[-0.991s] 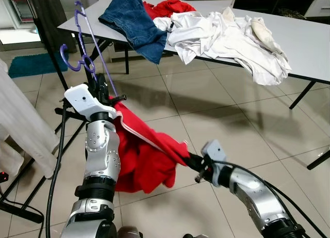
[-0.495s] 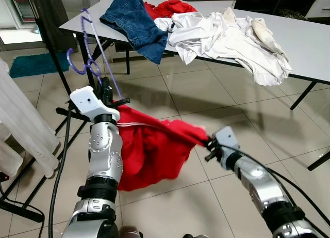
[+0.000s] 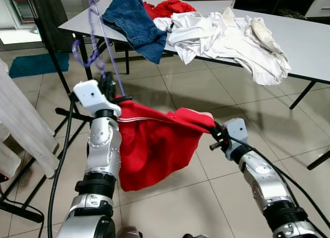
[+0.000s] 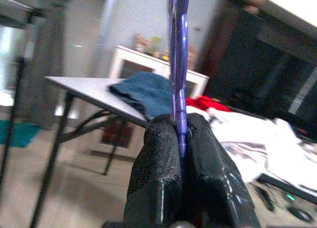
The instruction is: Hang hanger
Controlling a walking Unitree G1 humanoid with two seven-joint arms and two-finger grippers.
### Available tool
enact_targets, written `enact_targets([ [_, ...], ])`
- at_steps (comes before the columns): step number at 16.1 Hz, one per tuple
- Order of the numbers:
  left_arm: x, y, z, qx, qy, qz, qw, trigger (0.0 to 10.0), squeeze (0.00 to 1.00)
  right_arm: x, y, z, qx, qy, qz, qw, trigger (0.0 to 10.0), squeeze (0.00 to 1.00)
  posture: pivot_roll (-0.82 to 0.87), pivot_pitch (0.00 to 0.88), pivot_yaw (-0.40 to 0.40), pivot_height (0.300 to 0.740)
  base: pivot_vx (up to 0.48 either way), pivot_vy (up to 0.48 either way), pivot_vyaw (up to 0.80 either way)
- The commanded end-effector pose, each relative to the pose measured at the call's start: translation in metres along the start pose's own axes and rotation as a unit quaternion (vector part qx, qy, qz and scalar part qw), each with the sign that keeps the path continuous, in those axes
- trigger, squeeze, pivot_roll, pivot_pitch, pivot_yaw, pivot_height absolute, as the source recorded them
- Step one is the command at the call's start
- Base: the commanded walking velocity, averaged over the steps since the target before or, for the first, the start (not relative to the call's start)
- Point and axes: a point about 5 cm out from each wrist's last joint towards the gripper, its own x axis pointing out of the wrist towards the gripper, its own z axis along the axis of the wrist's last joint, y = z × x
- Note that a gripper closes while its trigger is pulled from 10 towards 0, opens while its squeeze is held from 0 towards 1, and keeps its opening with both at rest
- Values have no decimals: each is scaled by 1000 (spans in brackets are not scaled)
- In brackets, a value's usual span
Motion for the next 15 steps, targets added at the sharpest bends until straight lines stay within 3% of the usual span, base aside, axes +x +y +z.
enact_targets([
  [1,-2,-8,1,12,6,-38,999,10000,0,0,-8,12,9,-33,-24,999,0,0,239,4,-28,740,0,0,0],
  [3,-8,-15,-5,49,26,-90,994,10000,0,5,-10,29,11,-75,-42,996,0,0,234,6,-29,740,0,0,0],
  [6,-16,-16,-6,145,16,-158,976,10000,0,7,-14,52,11,-128,-69,989,0,0,237,10,-31,740,0,0,0],
  [7,-19,-14,-6,153,26,-173,973,10000,0,8,-16,60,5,-146,-83,986,0,0,239,11,-32,740,0,0,0],
  [10,-21,-8,-11,119,75,-170,975,10000,0,7,-20,69,-2,-165,-121,979,0,0,239,15,-32,740,0,0,0],
  [15,-35,-11,-19,147,87,-174,970,10000,0,2,-13,69,11,-170,-122,978,0,0,236,17,-31,740,0,0,0],
])
